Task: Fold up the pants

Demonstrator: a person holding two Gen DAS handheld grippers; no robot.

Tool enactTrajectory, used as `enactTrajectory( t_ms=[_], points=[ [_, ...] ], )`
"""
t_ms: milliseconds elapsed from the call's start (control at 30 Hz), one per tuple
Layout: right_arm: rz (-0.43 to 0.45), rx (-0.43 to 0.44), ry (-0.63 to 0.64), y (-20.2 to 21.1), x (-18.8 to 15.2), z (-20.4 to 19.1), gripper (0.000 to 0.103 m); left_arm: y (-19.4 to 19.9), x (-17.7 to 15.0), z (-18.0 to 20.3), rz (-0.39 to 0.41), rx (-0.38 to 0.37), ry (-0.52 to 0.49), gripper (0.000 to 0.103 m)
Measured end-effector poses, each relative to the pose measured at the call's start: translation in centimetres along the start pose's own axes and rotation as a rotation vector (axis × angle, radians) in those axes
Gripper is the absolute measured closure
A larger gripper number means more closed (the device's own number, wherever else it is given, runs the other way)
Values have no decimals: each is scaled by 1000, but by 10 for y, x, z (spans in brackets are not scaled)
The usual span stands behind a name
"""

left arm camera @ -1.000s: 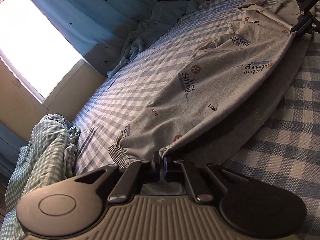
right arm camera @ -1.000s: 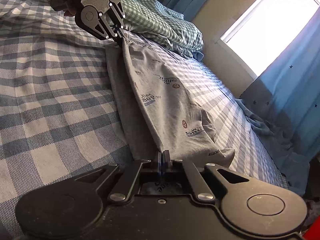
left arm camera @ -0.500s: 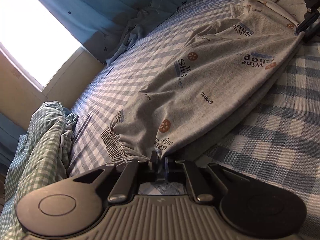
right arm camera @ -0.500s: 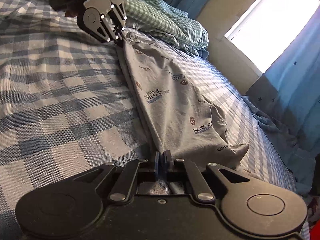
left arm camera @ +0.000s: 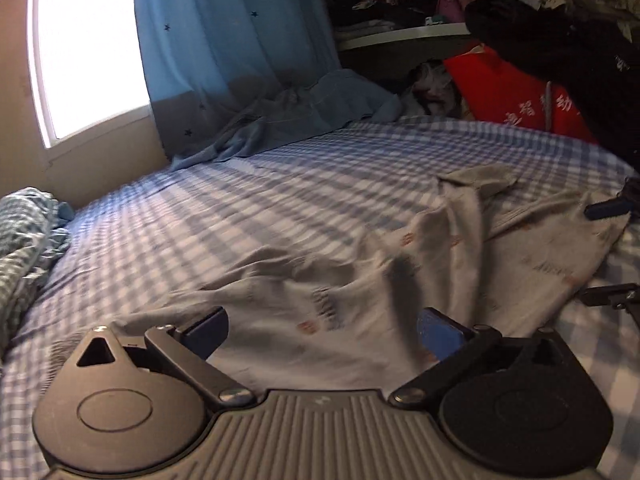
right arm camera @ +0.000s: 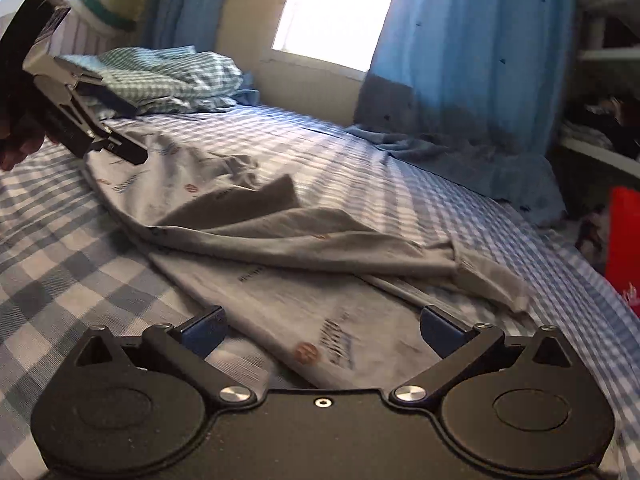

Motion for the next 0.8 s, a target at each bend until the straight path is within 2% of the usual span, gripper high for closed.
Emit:
enactTrajectory(
  t_ms=[167,300,367,433,533,600,733,800],
  points=[
    [-3,-33,-203,22,-25,67,1,-38,26,84,-23,-174,37,0],
    [-9,-37,-307,17,-20,112,1,-65,35,114,-69,-228,81,0],
    [-18,-56,-288,5,-8,130,2,-75,36,113,-99,-229,141,1],
    [-24,-79,-237,-12,7,142,7,-88,35,103,-137,-197,212,2],
    [-44,-83,-166,-49,26,154,20,-95,31,90,-166,-185,300,10],
    [-74,-77,-134,-74,34,158,33,-95,30,83,-181,-202,353,19],
    [-123,-92,-53,-114,45,157,44,-96,29,84,-202,-237,362,33],
    [-149,-108,-37,-127,44,157,50,-98,28,88,-218,-250,340,45]
  ],
)
Point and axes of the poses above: each gripper's, at about its wrist camera, not at the fingertips, and y roughly against the way its jaws point, z to its right, x to its top, the point moved 10 cm from there along -y, roughly the way its jaws point, and after that the axes turned 5 degrees about x, right-handed, at the moved point
